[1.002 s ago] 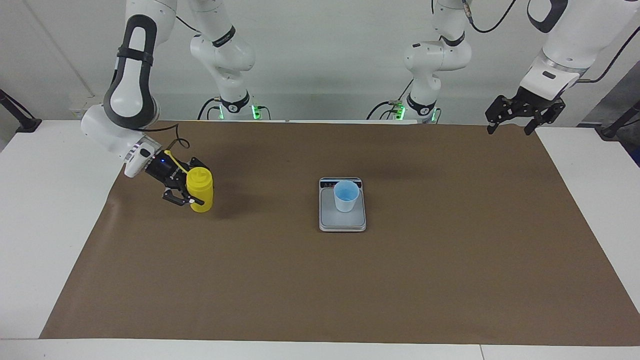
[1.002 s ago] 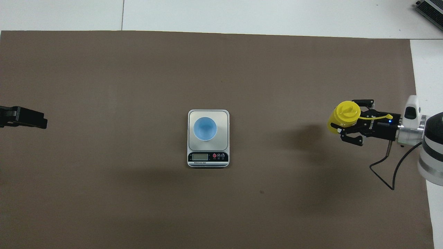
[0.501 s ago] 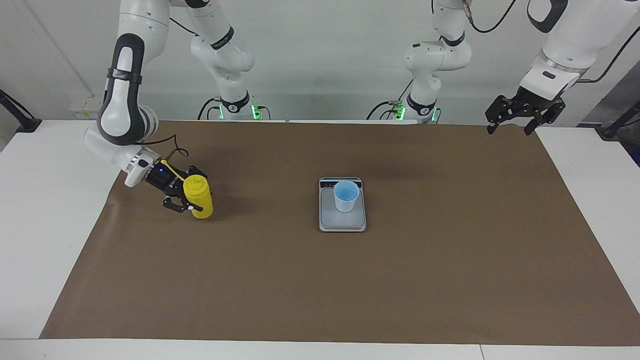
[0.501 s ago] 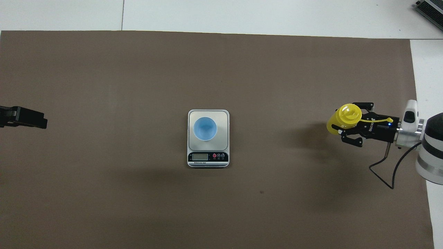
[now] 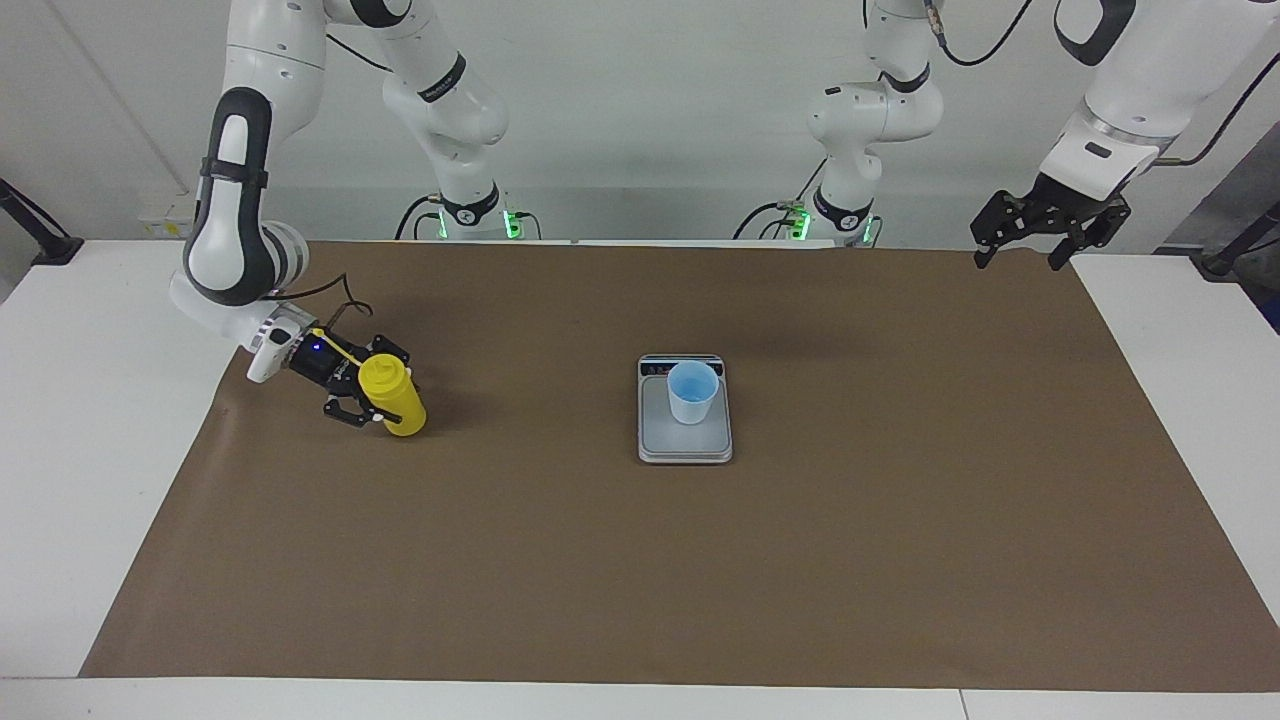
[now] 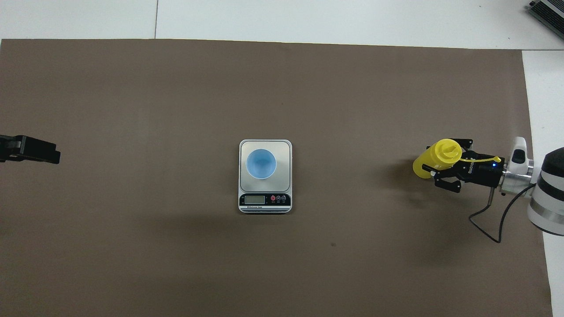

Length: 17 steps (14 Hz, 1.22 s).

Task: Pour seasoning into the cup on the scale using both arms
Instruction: 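Lower the bottle back to its spot with the right gripper, then lay the bottle down, open the right gripper and withdraw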

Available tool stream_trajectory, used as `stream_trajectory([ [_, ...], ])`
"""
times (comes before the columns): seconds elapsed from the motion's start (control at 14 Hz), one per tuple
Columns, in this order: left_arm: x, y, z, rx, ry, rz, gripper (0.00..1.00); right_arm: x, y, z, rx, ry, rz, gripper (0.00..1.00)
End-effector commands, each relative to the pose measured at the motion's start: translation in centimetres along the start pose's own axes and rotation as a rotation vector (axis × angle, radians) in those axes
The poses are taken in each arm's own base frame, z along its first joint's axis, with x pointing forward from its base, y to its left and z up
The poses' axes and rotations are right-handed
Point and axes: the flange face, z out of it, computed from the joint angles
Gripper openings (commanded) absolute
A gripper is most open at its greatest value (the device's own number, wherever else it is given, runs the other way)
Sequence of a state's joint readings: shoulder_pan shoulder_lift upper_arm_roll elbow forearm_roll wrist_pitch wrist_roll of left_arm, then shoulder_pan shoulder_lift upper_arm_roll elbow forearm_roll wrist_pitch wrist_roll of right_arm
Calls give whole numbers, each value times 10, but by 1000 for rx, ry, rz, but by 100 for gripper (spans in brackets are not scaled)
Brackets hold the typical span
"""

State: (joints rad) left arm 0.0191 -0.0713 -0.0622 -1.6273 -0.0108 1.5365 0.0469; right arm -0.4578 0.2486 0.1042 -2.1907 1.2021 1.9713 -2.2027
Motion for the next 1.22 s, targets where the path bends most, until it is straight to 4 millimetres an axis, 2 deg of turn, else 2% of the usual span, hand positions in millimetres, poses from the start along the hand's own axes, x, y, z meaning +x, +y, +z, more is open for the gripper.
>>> stream_trajectory([
  [0.0,-10,-1,-2,-11,-3,-1,100,-1,-5,-1,-16,51,11,0],
  [0.07,-10,-1,-2,-11,-3,-1,100,-2,-6,-2,-18,51,15,0],
  [0.14,-10,-1,-2,-11,-3,-1,100,-6,-6,-2,-27,41,17,22],
  [0.21,-10,-1,-2,-11,-3,-1,100,-7,-7,-2,-28,40,7,77],
  [0.29,-10,-1,-2,-11,-3,-1,100,-7,-7,-2,-28,40,6,100],
  [0.72,-10,-1,-2,-11,-3,-1,100,-7,-10,-2,-18,48,2,100],
  [1.15,-10,-1,-2,-11,-3,-1,100,-22,-15,-18,-31,52,-29,100],
])
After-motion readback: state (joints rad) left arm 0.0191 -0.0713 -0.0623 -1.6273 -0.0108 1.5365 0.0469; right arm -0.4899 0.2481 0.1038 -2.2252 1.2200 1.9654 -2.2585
